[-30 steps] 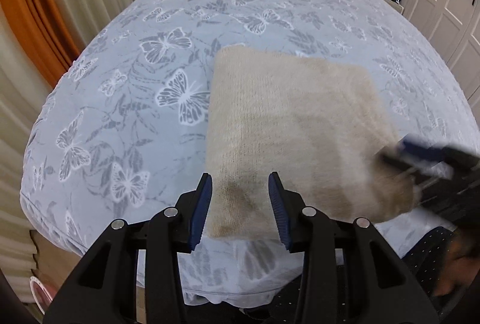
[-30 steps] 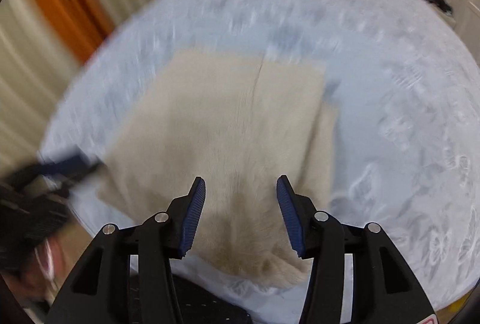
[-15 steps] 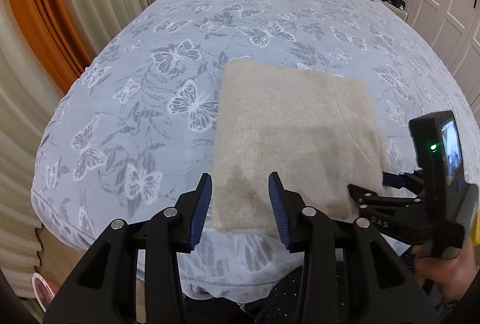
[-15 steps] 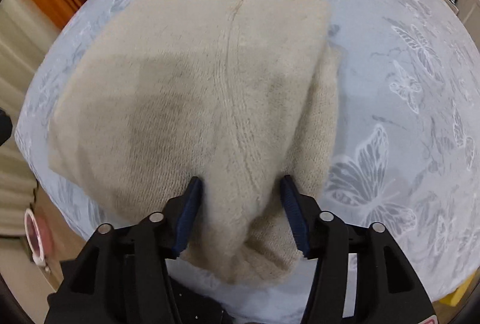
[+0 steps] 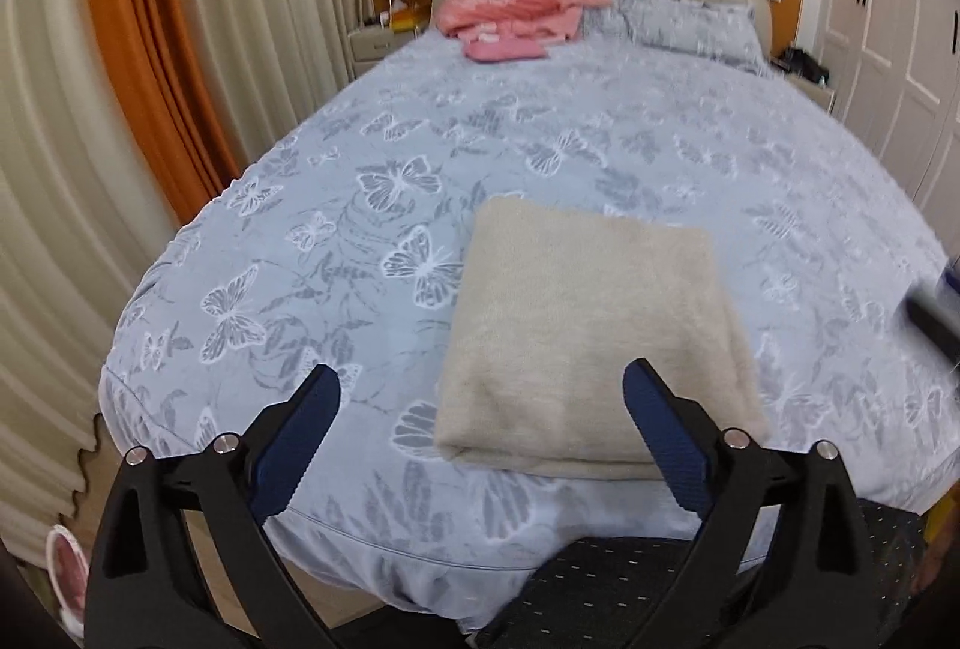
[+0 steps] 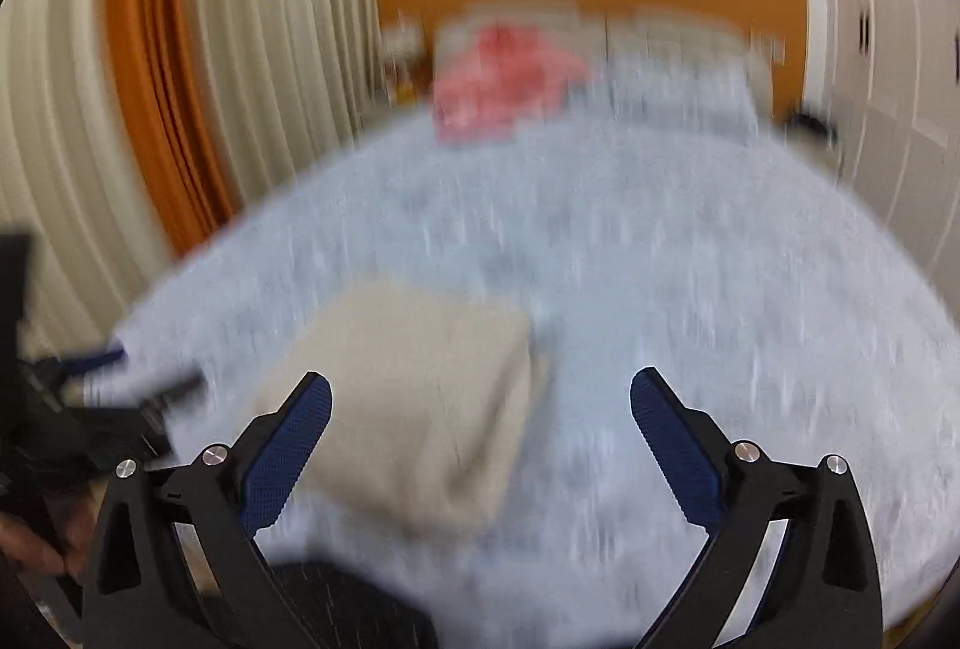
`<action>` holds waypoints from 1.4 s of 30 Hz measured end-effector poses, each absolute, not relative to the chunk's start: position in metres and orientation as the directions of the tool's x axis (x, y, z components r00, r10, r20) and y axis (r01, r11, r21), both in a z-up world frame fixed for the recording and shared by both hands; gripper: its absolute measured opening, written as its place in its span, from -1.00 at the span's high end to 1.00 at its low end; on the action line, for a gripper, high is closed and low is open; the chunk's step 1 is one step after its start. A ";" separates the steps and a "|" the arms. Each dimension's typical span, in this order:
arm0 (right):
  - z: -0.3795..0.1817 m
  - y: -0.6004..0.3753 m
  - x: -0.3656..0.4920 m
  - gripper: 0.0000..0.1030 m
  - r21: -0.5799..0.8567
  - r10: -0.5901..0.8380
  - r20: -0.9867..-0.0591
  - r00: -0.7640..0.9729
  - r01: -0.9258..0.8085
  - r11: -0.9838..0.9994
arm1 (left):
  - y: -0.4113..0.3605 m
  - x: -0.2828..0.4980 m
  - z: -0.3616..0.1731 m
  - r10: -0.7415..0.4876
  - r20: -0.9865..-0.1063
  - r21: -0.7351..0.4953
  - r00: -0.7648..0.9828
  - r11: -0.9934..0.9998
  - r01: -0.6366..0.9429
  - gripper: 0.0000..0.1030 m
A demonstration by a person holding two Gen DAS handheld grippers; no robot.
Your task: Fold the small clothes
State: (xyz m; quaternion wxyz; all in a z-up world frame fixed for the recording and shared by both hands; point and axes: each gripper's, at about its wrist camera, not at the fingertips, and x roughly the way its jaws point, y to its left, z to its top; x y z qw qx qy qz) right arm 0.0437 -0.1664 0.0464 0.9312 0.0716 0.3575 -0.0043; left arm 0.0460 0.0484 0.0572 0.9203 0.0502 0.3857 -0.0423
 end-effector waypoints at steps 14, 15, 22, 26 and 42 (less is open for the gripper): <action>0.033 -0.166 0.002 -0.90 0.198 0.061 -0.722 0.690 0.122 0.973 | 0.023 0.001 0.045 -0.058 -0.761 0.015 0.646 0.994 0.106 -0.85; 0.033 -0.163 0.000 -0.90 0.204 0.067 -0.722 0.689 0.119 0.972 | 0.026 0.001 0.046 -0.059 -0.763 0.001 0.643 0.996 0.093 -0.85; 0.035 -0.145 -0.003 -0.90 0.215 0.071 -0.731 0.679 0.130 0.968 | 0.035 -0.003 0.048 -0.025 -0.770 0.042 0.638 0.995 0.091 -0.85; 0.035 -0.133 -0.004 -0.90 0.221 0.075 -0.744 0.664 0.138 0.966 | 0.041 -0.006 0.048 -0.027 -0.776 0.052 0.630 0.993 0.107 -0.86; 0.028 -0.107 -0.006 -0.90 0.176 0.054 -0.771 0.635 0.130 0.976 | 0.055 -0.015 0.039 -0.026 -0.778 0.051 0.627 0.993 0.105 -0.90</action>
